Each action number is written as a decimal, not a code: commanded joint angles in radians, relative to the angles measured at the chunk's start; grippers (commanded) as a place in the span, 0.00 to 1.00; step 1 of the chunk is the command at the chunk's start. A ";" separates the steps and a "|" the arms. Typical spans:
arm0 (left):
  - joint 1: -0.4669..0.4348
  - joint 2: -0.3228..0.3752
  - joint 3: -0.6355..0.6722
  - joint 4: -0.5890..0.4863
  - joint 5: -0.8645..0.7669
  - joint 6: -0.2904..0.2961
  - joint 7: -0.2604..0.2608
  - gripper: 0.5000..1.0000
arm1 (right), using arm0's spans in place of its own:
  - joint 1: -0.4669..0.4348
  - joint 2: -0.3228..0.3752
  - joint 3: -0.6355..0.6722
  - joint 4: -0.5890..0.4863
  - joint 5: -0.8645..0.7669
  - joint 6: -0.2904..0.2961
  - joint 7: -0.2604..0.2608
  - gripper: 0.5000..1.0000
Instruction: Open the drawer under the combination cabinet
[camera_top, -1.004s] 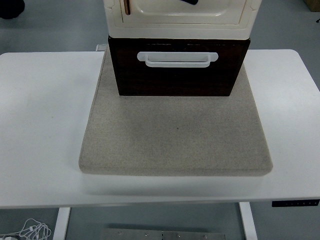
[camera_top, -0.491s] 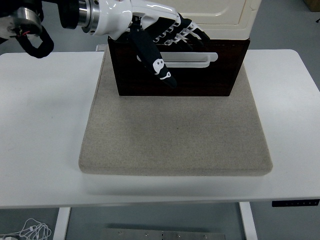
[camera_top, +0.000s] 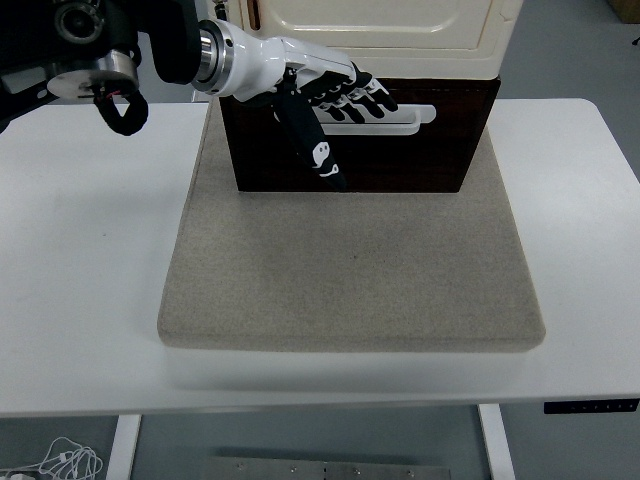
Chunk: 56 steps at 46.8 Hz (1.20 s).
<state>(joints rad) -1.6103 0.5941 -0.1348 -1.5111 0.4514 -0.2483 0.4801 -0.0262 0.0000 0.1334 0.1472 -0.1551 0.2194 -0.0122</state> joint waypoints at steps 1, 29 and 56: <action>-0.006 -0.017 0.009 0.018 0.006 0.001 0.005 1.00 | 0.000 0.000 0.000 0.000 0.000 0.000 0.000 0.85; -0.019 -0.109 0.057 0.143 0.081 0.000 0.005 1.00 | 0.000 0.000 0.000 0.000 0.000 0.000 0.000 0.85; -0.013 -0.122 0.090 0.212 0.087 -0.008 0.005 1.00 | 0.000 0.000 0.000 0.000 0.000 0.000 0.000 0.85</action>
<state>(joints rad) -1.6219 0.4726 -0.0506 -1.3063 0.5385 -0.2547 0.4847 -0.0260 0.0000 0.1335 0.1473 -0.1550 0.2194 -0.0123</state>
